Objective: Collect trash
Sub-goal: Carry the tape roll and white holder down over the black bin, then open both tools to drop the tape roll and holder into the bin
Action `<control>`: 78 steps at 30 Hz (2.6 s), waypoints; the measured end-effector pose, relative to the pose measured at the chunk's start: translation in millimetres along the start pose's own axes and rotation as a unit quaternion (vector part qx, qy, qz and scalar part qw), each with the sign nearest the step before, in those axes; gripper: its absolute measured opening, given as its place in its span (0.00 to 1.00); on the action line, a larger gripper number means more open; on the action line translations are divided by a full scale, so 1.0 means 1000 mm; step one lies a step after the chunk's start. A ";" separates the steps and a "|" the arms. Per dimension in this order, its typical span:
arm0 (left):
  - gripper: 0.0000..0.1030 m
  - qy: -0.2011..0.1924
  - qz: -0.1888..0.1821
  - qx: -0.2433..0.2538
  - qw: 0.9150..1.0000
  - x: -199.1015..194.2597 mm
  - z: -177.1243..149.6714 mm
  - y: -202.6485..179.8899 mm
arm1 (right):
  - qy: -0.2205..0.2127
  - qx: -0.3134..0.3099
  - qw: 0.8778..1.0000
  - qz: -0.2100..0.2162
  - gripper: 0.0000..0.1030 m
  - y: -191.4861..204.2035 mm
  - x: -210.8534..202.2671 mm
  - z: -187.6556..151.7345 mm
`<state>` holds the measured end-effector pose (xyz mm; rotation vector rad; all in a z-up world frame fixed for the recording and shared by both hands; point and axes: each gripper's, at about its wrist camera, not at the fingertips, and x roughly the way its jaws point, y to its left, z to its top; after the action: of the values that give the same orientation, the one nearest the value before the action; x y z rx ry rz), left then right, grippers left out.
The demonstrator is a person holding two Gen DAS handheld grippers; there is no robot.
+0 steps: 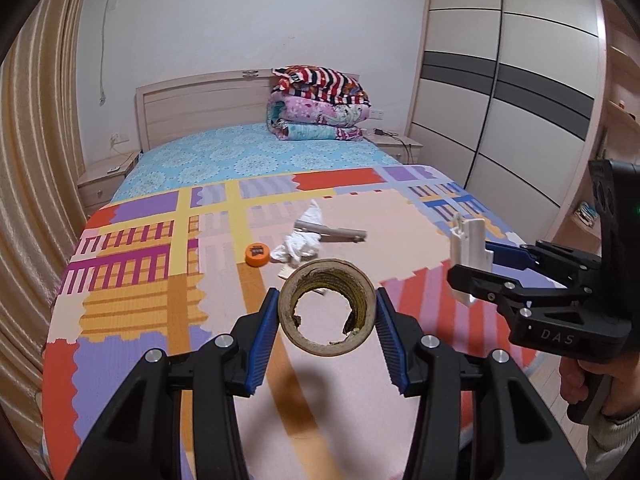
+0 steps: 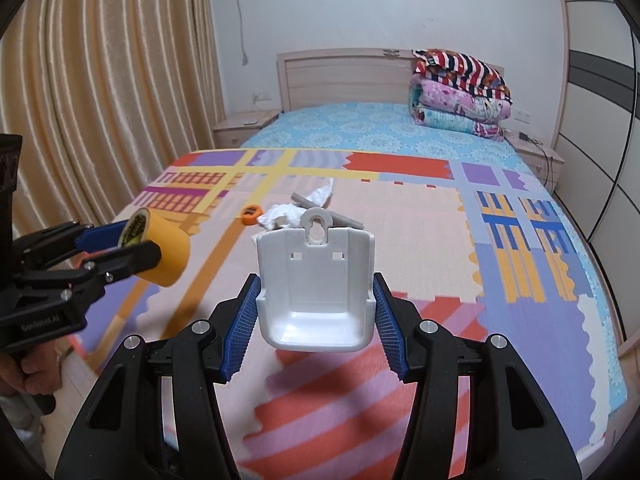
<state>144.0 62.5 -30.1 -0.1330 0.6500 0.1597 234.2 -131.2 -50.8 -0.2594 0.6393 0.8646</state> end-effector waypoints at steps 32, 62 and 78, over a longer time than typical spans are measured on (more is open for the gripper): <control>0.45 0.124 -0.096 0.041 0.987 -0.032 -0.170 -0.078 | 0.117 -0.034 0.988 0.094 0.53 0.033 -0.061 -0.166; 0.52 0.253 -0.113 0.025 0.961 0.031 -0.233 -0.080 | 0.280 -0.028 0.954 0.108 0.53 0.052 0.019 -0.247; 0.56 0.191 -0.103 0.031 0.976 -0.005 -0.198 -0.072 | 0.235 -0.035 0.966 0.103 0.60 0.047 -0.004 -0.218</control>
<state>36.3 -42.8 -177.9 -0.1728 1.0187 -0.0899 105.7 -204.2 -218.3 -0.4754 1.0934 1.0358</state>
